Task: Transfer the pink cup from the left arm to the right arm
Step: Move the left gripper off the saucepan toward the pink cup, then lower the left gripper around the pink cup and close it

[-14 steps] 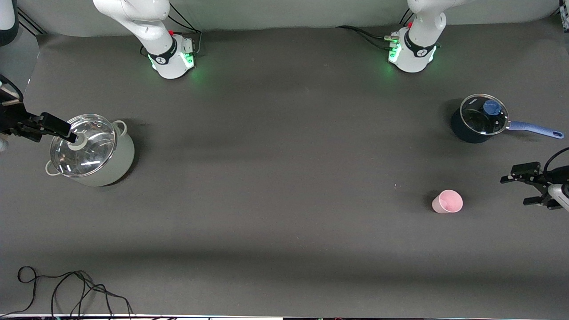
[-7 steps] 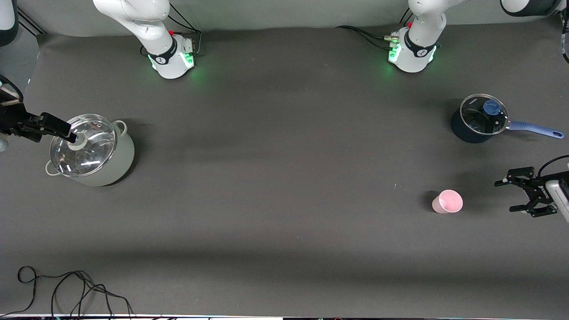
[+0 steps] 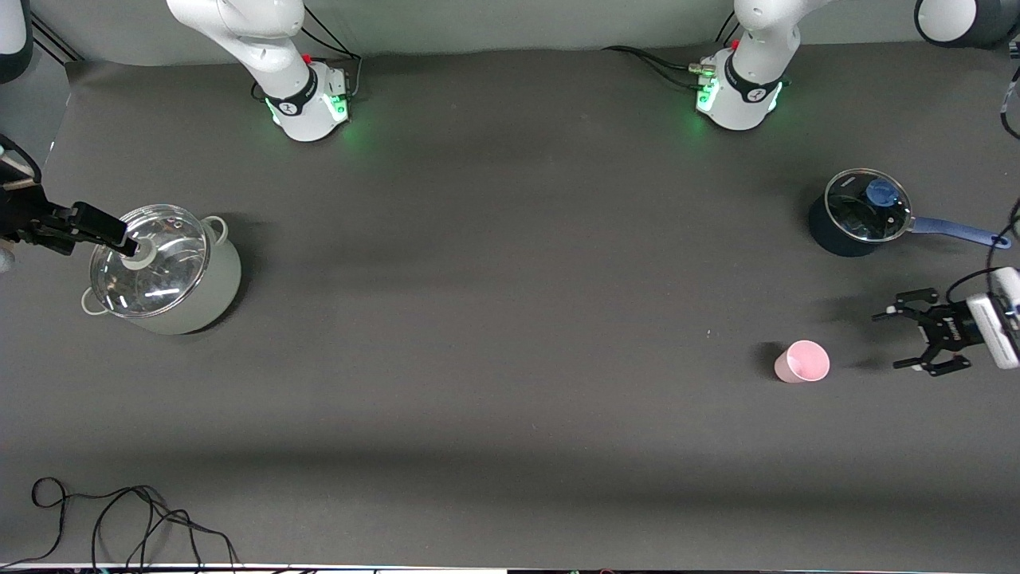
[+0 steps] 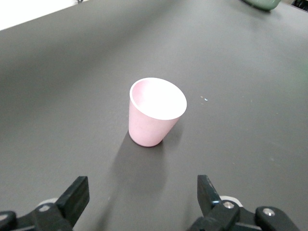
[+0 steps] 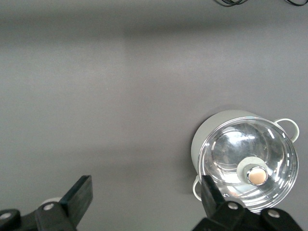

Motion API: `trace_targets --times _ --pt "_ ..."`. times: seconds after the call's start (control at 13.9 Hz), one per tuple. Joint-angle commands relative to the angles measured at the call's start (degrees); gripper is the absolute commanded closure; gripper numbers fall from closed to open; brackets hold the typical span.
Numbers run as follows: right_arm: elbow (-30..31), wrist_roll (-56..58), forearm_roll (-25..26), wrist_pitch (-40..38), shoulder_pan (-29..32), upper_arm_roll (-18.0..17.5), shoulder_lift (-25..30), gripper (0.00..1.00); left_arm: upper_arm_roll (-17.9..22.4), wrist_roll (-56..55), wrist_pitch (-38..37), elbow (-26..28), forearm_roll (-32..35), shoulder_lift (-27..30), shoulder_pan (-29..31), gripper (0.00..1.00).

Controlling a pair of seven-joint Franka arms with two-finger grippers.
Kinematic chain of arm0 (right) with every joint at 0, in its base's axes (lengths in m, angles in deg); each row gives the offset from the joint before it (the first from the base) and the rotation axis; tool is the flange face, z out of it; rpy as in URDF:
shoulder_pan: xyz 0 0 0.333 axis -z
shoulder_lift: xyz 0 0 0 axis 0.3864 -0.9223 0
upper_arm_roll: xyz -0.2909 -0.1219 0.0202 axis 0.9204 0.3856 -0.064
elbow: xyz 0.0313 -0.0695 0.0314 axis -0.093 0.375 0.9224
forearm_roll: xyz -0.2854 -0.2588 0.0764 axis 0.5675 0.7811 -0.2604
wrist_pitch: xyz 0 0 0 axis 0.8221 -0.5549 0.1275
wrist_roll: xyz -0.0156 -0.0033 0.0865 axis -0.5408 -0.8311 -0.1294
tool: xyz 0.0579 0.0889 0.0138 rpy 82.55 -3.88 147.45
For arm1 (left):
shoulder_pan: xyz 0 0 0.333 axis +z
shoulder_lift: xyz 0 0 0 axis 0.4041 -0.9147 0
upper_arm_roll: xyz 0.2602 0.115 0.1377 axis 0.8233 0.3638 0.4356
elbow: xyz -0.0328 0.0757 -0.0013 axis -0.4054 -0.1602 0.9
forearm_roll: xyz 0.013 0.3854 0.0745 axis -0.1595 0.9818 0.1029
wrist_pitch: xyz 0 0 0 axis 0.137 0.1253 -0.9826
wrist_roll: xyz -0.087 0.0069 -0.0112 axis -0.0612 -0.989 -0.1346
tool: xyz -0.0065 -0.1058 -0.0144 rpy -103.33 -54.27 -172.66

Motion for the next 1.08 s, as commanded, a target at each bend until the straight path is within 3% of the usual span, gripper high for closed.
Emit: trace_targets --times 0.0,0.5,1.0 --pt "-1.11 1.00 -0.42 -0.80 0.66 -0.27 -0.45 0.00 -0.39 11.15 0.31 5.07 -8.45 -0.23 0.93 0.00" --pt "-1.11 1.00 -0.42 -0.80 0.66 -0.18 -0.45 0.00 -0.57 30.68 0.93 9.04 -22.18 -6.03 0.14 0.01" --pt "-1.11 0.91 -0.42 -0.80 0.66 -0.18 -0.45 0.00 -3.99 34.13 3.39 10.10 -27.82 -8.06 -0.48 0.01"
